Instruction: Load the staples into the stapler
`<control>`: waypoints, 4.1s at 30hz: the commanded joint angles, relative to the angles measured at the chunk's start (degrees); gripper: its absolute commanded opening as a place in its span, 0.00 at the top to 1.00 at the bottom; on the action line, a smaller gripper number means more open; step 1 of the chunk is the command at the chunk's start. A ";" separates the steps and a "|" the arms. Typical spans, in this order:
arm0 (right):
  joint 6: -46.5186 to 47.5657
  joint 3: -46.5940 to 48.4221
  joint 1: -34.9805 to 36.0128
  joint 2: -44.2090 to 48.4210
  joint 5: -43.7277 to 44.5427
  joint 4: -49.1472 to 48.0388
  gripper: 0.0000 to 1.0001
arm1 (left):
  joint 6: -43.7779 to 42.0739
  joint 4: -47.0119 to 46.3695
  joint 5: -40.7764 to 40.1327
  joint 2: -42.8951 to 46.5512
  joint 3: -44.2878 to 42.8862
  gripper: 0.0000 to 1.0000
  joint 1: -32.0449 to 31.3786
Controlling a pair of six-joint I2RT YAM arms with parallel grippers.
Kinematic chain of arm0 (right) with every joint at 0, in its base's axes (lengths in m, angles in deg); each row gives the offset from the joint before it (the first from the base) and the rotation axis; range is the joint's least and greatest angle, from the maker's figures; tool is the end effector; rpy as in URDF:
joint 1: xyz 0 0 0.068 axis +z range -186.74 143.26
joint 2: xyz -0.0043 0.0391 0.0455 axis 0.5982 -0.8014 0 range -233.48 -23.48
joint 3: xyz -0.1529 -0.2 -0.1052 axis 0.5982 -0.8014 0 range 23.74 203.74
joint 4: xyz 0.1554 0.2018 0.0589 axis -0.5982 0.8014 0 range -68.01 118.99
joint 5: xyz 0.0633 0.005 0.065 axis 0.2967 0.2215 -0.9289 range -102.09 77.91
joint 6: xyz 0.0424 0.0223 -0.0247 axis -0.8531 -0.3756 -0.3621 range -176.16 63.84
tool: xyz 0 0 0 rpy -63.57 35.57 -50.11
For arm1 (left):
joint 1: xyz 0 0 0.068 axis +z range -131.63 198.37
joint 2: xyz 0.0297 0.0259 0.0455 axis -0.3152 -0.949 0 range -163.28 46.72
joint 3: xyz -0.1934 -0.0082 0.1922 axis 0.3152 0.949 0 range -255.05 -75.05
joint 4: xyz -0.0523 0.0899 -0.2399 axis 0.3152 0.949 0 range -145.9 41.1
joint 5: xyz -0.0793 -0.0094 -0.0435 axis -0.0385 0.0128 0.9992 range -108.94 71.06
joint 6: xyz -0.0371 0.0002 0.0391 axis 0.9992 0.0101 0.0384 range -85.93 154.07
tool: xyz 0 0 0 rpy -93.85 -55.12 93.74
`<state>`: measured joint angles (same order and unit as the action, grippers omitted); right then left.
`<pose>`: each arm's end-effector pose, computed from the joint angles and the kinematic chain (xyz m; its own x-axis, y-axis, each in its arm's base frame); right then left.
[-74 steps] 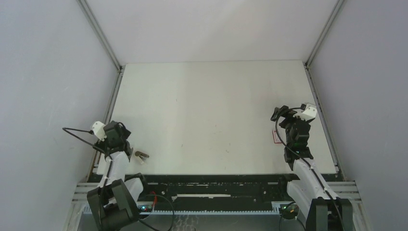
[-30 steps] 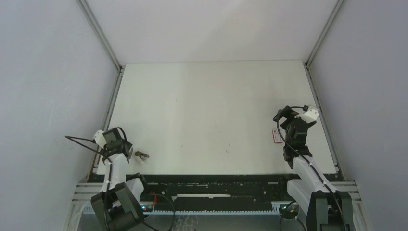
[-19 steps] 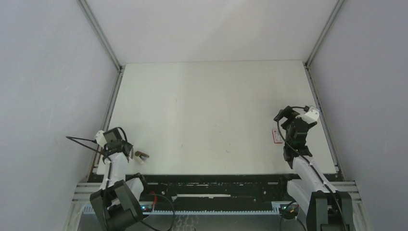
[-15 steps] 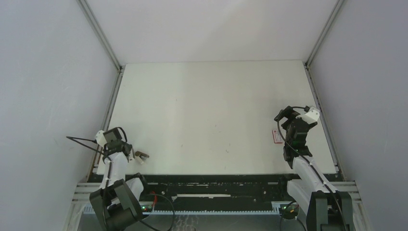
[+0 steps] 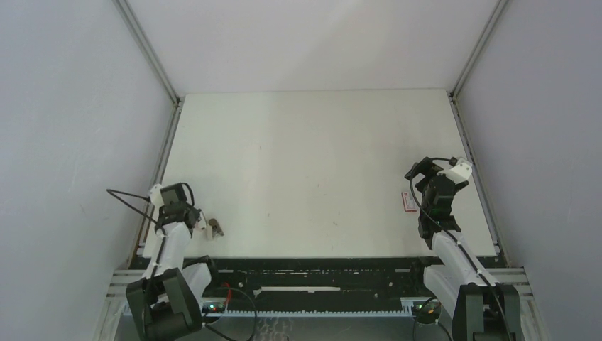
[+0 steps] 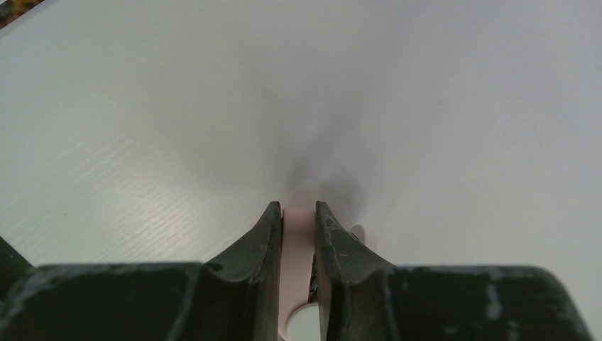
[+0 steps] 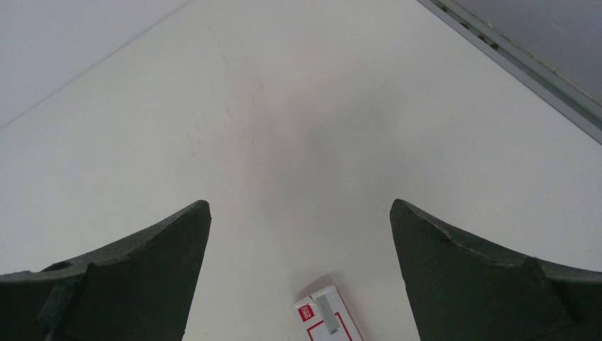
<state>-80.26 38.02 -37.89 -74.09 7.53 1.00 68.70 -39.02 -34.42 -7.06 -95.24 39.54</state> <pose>0.1887 -0.0158 0.1924 -0.1015 0.3868 -0.9166 0.4206 0.8516 0.3128 0.1553 0.0705 0.1574 -0.3040 -0.7051 -0.6407 -0.8255 0.5307 -0.1923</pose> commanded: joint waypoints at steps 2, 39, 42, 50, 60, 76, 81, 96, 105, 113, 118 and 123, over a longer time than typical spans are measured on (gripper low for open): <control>-1.20 2.02 -0.35 1.53 0.38 0.62 0.04 | -0.85 0.33 -4.07 -1.26 -8.73 0.95 -8.80; -9.41 8.89 -0.69 -2.60 -32.97 9.01 0.05 | -15.22 2.05 -5.37 -44.54 -42.57 0.84 -66.15; -8.77 8.88 -0.63 -0.81 -34.94 10.77 0.05 | -15.74 0.60 -3.33 -44.42 -40.48 0.79 -66.27; -5.89 8.89 -0.54 2.29 -36.06 15.25 0.05 | -16.85 -3.26 0.90 -40.69 -33.44 0.62 -66.26; -5.01 8.85 -0.52 1.94 -37.36 15.43 0.05 | -17.19 -7.21 7.79 -31.47 -23.79 0.28 -66.48; -3.04 8.88 -0.18 1.46 -39.22 15.47 0.05 | -22.84 -13.42 8.71 -22.43 -15.23 0.21 -66.43; -2.80 8.91 -0.18 1.65 -38.83 15.89 0.05 | -23.41 -12.63 8.14 -21.85 -14.76 0.21 -66.45; -2.45 8.89 -0.21 1.82 -38.40 16.35 0.05 | -25.39 -12.55 15.51 -26.42 -16.02 0.27 -66.44; -2.27 8.92 -0.22 2.37 -37.72 16.95 0.05 | -18.20 -15.31 12.37 -28.76 -17.06 0.47 -67.66; -2.36 8.92 -0.25 1.79 -37.49 16.95 0.05 | -13.81 -14.87 7.00 -29.83 -17.06 0.43 -72.06; -2.64 8.91 -0.24 1.53 -38.50 16.74 0.05 | -16.69 -15.30 8.01 -30.77 -17.38 0.41 -72.06; -6.03 9.05 -0.17 0.90 -42.65 16.63 0.06 | -20.55 -17.15 10.35 -30.93 -17.05 0.56 -72.27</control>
<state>-84.04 44.82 -38.21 -72.78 -31.35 19.20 51.43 -55.13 -25.99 -37.29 -110.54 -32.50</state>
